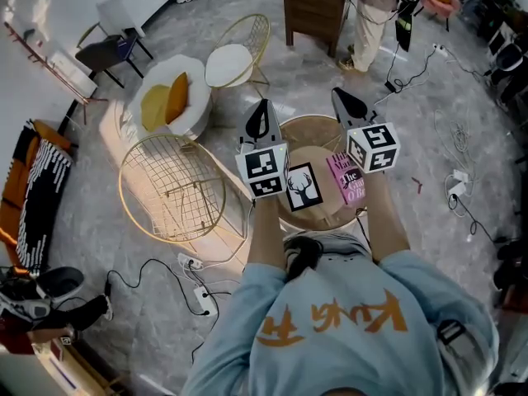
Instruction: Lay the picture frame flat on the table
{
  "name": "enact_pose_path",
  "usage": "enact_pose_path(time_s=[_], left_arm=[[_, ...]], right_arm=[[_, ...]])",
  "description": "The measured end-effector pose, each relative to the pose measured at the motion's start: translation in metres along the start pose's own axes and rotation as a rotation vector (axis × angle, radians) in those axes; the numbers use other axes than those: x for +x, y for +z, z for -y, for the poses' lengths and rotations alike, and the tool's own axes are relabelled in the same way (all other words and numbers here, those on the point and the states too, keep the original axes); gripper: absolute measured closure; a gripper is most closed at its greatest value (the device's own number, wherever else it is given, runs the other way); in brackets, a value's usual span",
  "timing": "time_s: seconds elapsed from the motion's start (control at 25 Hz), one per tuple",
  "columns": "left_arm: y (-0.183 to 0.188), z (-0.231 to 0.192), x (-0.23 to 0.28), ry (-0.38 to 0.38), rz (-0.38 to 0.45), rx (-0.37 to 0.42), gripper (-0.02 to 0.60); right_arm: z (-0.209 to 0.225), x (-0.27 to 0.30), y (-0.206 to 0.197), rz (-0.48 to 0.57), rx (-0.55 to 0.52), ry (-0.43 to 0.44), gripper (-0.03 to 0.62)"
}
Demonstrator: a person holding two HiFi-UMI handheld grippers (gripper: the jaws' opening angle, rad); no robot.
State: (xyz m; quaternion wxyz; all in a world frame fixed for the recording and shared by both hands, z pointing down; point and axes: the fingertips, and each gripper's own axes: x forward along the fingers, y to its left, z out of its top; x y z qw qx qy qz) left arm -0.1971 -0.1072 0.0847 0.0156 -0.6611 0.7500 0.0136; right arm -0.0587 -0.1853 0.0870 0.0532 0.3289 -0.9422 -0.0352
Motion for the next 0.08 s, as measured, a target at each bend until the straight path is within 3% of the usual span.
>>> enact_pose_path(time_s=[0.08], left_arm=[[-0.0049, -0.0015, -0.0041, 0.006, -0.002, -0.002, 0.561]], right_arm=[[-0.0021, -0.0026, -0.0036, 0.0, 0.0, 0.0, 0.597]])
